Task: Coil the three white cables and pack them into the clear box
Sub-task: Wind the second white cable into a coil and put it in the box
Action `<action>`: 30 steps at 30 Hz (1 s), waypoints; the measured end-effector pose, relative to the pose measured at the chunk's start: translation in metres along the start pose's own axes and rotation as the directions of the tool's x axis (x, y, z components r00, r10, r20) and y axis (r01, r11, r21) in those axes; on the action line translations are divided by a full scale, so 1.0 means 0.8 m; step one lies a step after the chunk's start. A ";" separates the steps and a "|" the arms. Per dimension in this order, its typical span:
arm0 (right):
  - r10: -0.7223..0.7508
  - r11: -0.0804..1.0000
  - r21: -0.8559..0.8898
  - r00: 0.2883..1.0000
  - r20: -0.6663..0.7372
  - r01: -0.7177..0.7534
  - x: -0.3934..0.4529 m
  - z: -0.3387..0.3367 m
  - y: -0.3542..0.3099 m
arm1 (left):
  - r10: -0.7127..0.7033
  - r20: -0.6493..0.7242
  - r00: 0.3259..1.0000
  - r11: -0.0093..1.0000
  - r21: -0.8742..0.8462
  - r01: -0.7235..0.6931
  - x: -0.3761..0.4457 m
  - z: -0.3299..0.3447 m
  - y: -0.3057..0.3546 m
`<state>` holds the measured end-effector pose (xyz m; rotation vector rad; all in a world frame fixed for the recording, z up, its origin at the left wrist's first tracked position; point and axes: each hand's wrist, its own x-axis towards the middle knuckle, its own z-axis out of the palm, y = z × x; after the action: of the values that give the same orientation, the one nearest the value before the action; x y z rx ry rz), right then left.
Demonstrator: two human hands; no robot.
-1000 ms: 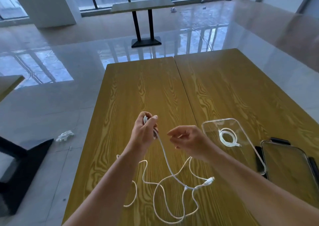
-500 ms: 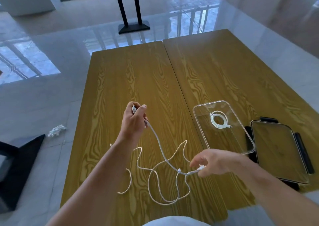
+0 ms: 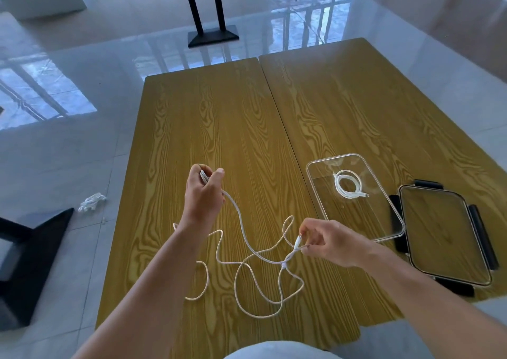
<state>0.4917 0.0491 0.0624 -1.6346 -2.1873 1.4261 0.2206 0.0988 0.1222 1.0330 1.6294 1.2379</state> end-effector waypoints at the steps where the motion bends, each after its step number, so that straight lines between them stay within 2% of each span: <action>1: -0.020 0.999 0.026 1.000 -0.014 0.020 -0.001 -0.001 -0.003 | -0.002 -0.001 1.000 1.000 0.018 0.002 0.000 0.000 -0.003; 5: -0.129 0.986 0.099 0.989 -0.066 0.135 -0.003 -0.002 -0.012 | -0.039 -0.023 0.999 0.997 0.066 0.041 -0.002 -0.003 -0.013; 10: -0.310 0.949 0.023 0.941 -0.136 0.316 0.005 -0.004 -0.018 | -0.082 -0.031 0.996 0.991 0.103 0.085 -0.005 -0.005 -0.015; 19: -0.406 0.913 -0.096 0.907 -0.116 0.396 0.012 -0.013 -0.047 | -0.095 0.049 0.994 0.984 0.156 0.086 -0.005 0.007 -0.014; 24: -0.364 0.930 -0.091 0.926 -0.098 0.356 0.014 -0.020 -0.065 | -0.138 0.087 0.987 0.974 0.194 0.120 -0.006 0.009 -0.013; 30: -0.156 0.975 0.155 0.987 -0.029 0.159 0.021 -0.021 -0.076 | -0.206 0.204 0.957 0.975 0.129 0.183 -0.003 0.000 -0.014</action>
<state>0.4496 0.0721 0.1061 -1.3845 -2.0835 1.4915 0.2198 0.0944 0.1113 1.0088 1.5985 0.8823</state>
